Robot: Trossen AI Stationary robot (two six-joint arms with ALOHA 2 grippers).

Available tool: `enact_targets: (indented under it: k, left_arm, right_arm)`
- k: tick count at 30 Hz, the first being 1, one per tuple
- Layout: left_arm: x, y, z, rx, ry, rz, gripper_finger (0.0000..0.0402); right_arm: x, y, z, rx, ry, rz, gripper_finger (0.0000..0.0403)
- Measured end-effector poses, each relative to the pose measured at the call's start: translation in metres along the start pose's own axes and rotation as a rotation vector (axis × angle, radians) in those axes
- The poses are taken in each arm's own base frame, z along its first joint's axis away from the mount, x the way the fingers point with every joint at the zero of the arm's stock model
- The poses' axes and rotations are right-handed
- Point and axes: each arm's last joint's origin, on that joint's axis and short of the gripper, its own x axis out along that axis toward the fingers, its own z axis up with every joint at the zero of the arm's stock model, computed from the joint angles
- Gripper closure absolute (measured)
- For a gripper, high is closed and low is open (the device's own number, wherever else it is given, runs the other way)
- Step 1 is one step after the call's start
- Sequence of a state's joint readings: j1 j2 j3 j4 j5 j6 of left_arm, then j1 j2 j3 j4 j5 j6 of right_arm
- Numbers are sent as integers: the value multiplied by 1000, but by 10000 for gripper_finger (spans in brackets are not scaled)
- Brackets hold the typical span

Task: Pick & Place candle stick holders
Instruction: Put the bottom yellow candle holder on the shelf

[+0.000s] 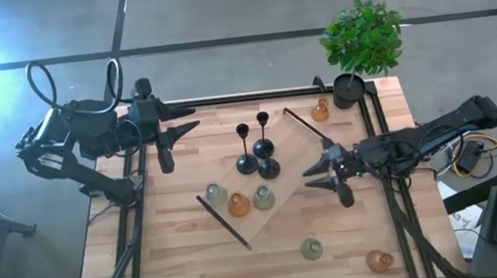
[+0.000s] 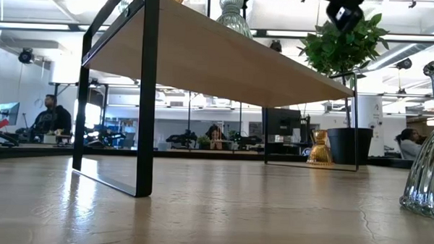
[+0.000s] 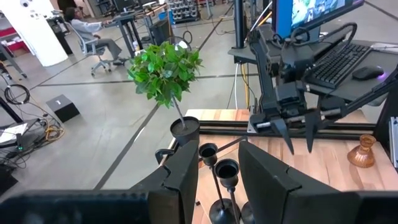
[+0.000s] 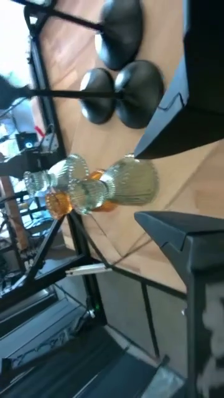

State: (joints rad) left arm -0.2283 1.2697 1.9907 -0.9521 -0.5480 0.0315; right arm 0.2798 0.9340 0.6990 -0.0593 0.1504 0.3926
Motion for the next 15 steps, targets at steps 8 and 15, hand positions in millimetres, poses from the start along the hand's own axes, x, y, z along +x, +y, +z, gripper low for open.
enact_targets:
  k: [8,15]
  left_arm:
    - [0,0,0,0,1,0,282]
    - [0,0,-2,11,20,-1,282]
  right_arm:
    - [-23,-3,-3,125,74,17,339]
    - [-33,-5,-6,184,114,3,384]
